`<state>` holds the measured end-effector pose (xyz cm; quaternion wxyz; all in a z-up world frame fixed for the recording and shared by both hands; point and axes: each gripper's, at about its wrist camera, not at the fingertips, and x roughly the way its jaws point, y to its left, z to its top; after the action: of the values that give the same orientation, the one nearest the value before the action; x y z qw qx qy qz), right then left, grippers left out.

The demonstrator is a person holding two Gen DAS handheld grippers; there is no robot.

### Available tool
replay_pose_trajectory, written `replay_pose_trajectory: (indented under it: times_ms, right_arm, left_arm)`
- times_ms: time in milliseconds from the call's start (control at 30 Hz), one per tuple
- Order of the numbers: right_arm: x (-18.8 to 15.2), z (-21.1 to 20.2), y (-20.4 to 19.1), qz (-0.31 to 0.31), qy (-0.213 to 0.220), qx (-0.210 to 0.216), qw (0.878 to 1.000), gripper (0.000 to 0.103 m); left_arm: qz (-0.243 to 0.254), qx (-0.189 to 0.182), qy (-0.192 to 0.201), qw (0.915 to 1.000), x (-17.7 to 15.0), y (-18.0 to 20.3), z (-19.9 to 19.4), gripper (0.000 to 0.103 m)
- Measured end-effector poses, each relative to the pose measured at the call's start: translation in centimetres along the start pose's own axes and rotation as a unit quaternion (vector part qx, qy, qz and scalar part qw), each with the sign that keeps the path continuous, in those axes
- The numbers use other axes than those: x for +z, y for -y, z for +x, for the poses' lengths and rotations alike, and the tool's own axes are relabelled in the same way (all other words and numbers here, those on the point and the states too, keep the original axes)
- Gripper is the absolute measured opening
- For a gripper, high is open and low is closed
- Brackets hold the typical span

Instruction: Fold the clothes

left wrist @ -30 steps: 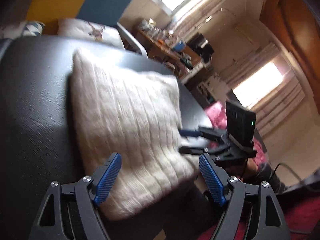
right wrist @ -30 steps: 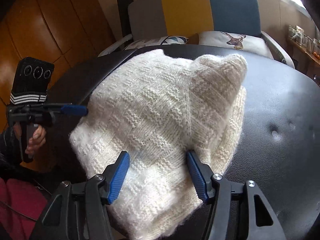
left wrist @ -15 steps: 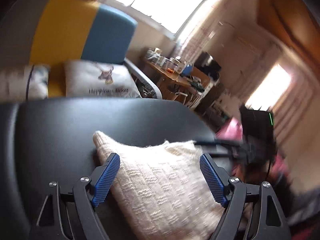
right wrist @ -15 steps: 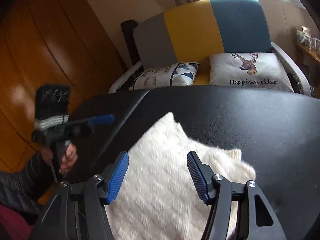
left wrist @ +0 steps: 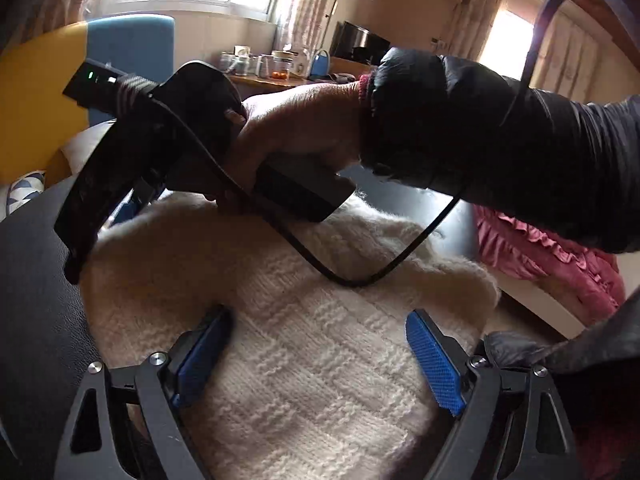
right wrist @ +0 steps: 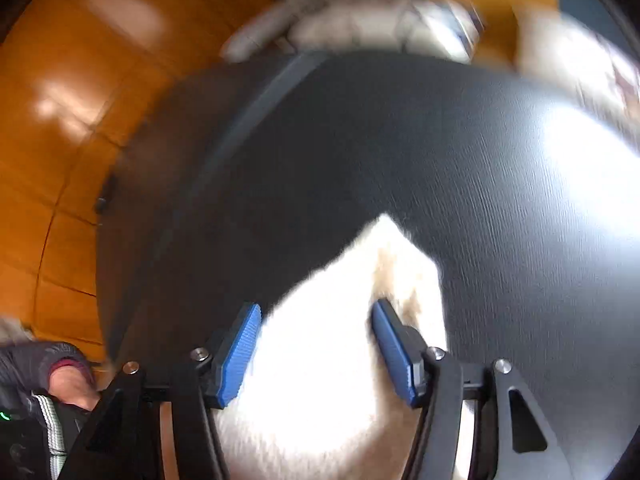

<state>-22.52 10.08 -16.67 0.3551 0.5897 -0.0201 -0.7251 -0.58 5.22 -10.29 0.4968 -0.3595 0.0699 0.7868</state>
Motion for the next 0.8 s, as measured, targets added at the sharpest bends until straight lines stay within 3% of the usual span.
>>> replay_pose_trajectory:
  times_ms: [133, 267, 333, 400, 467, 567, 600, 633, 700, 800]
  right_arm:
    - [-0.4, -1.9, 0.0, 0.005, 0.034, 0.002, 0.999, 0.058]
    - [-0.7, -3.8, -0.1, 0.011, 0.068, 0.004, 0.998, 0.058]
    - [-0.9, -4.7, -0.1, 0.014, 0.084, 0.004, 0.996, 0.059]
    - [-1.1, -5.6, -0.1, 0.016, 0.101, 0.005, 0.995, 0.059]
    - [-1.9, -7.6, -0.1, 0.025, 0.131, 0.014, 0.991, 0.061]
    - [-6.1, -13.5, 0.3, 0.06, 0.205, 0.044, 0.976, 0.068]
    - [-8.0, -15.2, 0.9, 0.079, 0.22, 0.053, 0.971, 0.082]
    - [-9.9, -16.7, 1.5, 0.101, 0.234, 0.06, 0.965, 0.088]
    - [-14.1, -18.6, 2.9, 0.161, 0.246, 0.071, 0.953, 0.092]
    - [-20.9, -19.0, 4.9, 0.266, 0.227, 0.095, 0.932, 0.092]
  left_arm:
    - [-0.003, -0.002, 0.011, 0.9999, -0.3, 0.0, 0.0, 0.089]
    - [-0.087, -0.051, 0.035, 0.9943, 0.6, -2.1, -1.5, 0.089]
    - [-0.149, -0.084, 0.056, 0.9837, 1.0, -3.9, -2.9, 0.089]
    - [-0.191, -0.085, 0.077, 0.9748, 1.2, -5.6, -4.3, 0.089]
    - [-0.207, -0.053, 0.087, 0.9731, 1.3, -7.0, -5.5, 0.089]
    - [-0.235, -0.04, 0.086, 0.9674, 1.5, -9.2, -6.1, 0.091]
    - [-0.244, -0.034, 0.081, 0.9657, 1.5, -9.9, -5.9, 0.091]
    - [-0.253, -0.029, 0.076, 0.964, 1.5, -10.7, -5.8, 0.091]
    - [-0.277, -0.028, 0.059, 0.9585, 1.3, -11.8, -4.6, 0.091]
    - [-0.31, -0.024, 0.032, 0.9499, 0.9, -13.4, -2.9, 0.091]
